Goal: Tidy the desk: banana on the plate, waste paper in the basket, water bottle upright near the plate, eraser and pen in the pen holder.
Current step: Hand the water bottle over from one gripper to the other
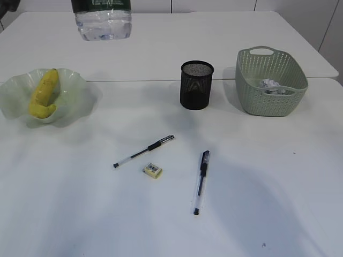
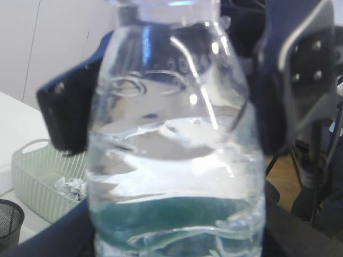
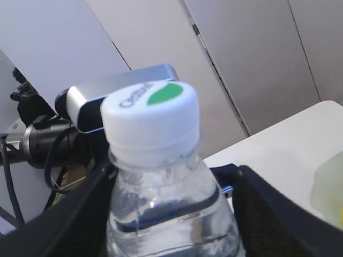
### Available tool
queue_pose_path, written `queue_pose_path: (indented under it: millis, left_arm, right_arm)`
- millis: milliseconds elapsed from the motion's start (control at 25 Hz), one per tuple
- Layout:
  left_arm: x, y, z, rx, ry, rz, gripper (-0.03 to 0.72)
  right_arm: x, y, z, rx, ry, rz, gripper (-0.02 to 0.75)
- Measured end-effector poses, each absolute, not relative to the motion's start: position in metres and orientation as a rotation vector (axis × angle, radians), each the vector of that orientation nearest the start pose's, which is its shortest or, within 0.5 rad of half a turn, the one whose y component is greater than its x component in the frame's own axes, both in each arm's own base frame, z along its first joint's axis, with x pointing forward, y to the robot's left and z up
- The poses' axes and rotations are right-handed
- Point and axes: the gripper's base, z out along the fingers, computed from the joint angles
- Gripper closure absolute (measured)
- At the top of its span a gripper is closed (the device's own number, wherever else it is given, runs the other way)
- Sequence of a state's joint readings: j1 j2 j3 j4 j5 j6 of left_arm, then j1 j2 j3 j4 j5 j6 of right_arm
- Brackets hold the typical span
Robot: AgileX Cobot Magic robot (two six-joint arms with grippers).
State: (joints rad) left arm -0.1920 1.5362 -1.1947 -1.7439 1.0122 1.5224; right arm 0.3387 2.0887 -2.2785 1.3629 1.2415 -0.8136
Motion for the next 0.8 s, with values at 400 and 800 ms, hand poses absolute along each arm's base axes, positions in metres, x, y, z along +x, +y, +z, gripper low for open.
queue_pose_path:
  millis: [400, 800]
  left_arm:
    - [0.3063, -0.1374, 0.3641, 0.696, 1.56, -1.178, 0.299]
    - [0.3073, -0.1373, 0.3627, 0.695, 1.568, -1.169, 0.299]
  right_arm:
    - [0.3878, 0.2256, 0.4332, -0.976, 1.623, 1.434, 0.188]
    - [0.3895, 0.2247, 0.4278, -0.966, 1.708, 1.399, 0.154]
